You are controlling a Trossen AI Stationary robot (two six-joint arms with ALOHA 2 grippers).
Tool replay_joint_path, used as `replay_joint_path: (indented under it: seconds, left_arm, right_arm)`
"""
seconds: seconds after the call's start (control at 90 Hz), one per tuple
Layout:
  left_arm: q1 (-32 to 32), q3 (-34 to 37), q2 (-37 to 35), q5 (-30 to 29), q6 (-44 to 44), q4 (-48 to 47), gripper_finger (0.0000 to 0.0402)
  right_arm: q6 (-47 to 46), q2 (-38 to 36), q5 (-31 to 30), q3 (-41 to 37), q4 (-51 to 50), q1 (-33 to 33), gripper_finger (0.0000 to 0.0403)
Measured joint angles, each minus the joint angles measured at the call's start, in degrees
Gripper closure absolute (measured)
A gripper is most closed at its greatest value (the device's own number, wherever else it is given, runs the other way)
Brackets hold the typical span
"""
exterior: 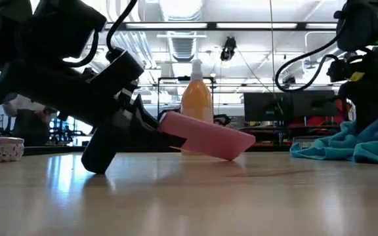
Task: Apply microfiber cloth
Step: Wipe the front of the pink cellphone using microfiber cloth, then return to Home Position
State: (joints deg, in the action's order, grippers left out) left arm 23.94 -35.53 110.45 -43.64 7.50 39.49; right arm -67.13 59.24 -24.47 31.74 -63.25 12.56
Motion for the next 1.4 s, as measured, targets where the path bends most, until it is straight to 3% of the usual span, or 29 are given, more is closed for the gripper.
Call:
replay_joint_path:
  seconds: [0.189,0.456,0.833,1.111,1.4]
  left_arm:
    - [-0.09,-0.02,0.0,-0.42,-2.58,-1.7,0.028]
    - [-0.22,0.07,0.0,-0.84,-9.45,-4.8,0.0222]
    - [-3.21,0.04,-2.62,0.7,-20.77,-14.1,0.0148]
    - [-11.31,0.14,-8.13,16.13,-26.6,-20.95,0.0146]
    - [-17.04,0.57,-22.24,19.57,-26.92,-44.02,0.0155]
  right_arm:
    - [4.58,-0.8,-0.06,5.27,-1.05,0.0,0.022]
    - [9.37,-1.0,-3.03,13.33,-2.69,0.0,0.0199]
    - [11.18,-0.98,-4.06,13.84,9.49,0.31,0.0206]
    - [16.69,1.12,-3.49,13.69,17.68,0.57,0.0196]
    - [17.29,6.76,-2.29,13.64,19.75,0.81,0.0199]
